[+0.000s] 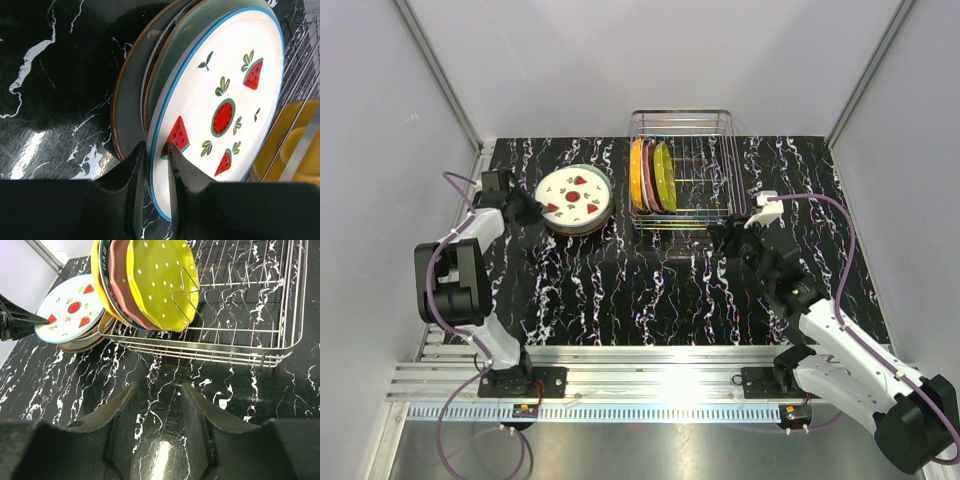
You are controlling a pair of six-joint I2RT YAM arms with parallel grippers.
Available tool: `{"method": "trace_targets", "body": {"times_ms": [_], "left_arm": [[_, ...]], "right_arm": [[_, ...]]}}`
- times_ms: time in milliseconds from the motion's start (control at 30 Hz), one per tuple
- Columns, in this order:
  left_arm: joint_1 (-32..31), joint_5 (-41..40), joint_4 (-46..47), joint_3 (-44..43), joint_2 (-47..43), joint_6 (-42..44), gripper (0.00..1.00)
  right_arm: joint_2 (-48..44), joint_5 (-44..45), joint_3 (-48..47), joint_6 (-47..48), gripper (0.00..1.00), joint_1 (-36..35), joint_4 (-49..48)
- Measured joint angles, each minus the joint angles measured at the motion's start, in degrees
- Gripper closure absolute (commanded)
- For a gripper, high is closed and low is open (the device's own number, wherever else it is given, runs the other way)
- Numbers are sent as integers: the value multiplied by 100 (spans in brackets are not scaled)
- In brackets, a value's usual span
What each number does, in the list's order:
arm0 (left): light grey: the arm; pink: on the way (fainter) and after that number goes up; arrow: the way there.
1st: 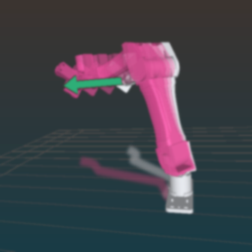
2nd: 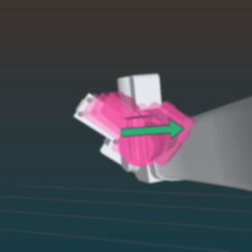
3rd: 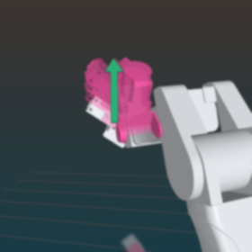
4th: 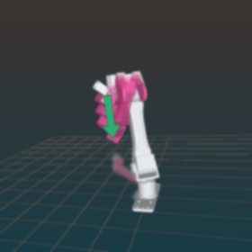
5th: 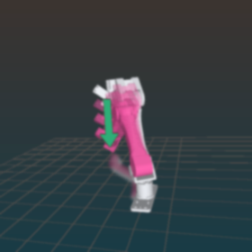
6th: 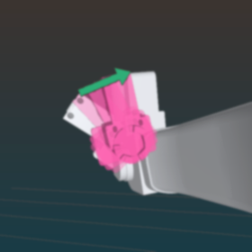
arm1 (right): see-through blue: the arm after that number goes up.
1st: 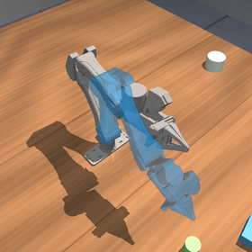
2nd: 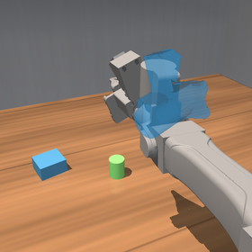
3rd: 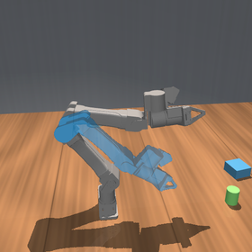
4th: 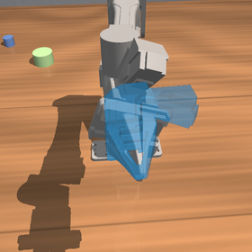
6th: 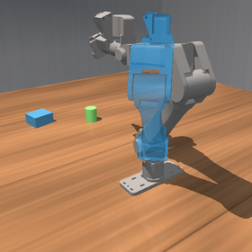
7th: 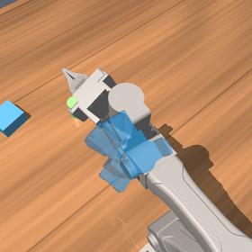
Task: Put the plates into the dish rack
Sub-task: Grab a plate with the left arm, then pass the plate from the left arm to the right
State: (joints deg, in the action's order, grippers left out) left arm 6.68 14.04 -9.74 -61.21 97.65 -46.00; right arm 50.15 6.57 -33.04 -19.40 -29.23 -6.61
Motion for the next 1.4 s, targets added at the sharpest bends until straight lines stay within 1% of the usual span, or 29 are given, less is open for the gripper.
{"method": "trace_targets", "body": {"times_ms": [333,467,800,1000,1100,1233,1267,1400], "left_arm": [[2,-92,-402,92,-737,28,100],[2,-74,-442,98,-1005,50,100],[13,-76,-820,101,-1397,168,100],[9,-79,-1193,146,-2009,369,100],[7,-79,-1434,179,-2398,472,100],[-15,-63,-1681,181,-2918,584,100],[-22,-52,-1733,190,-3053,599,100],[-52,44,-1825,378,-3617,625,100]], "right_arm": [[-81,-28,0,4,54,0,7],[-52,-184,-13,7,54,0,7],[160,-1270,-221,334,54,0,-63],[295,-1657,-256,619,52,-101,-251],[476,-1648,-372,841,49,-413,-286],[831,-1416,-619,1338,43,-1213,-323],[925,-1314,-688,1486,39,-1451,-330],[1314,-857,-925,2124,30,-2358,-505]]}}
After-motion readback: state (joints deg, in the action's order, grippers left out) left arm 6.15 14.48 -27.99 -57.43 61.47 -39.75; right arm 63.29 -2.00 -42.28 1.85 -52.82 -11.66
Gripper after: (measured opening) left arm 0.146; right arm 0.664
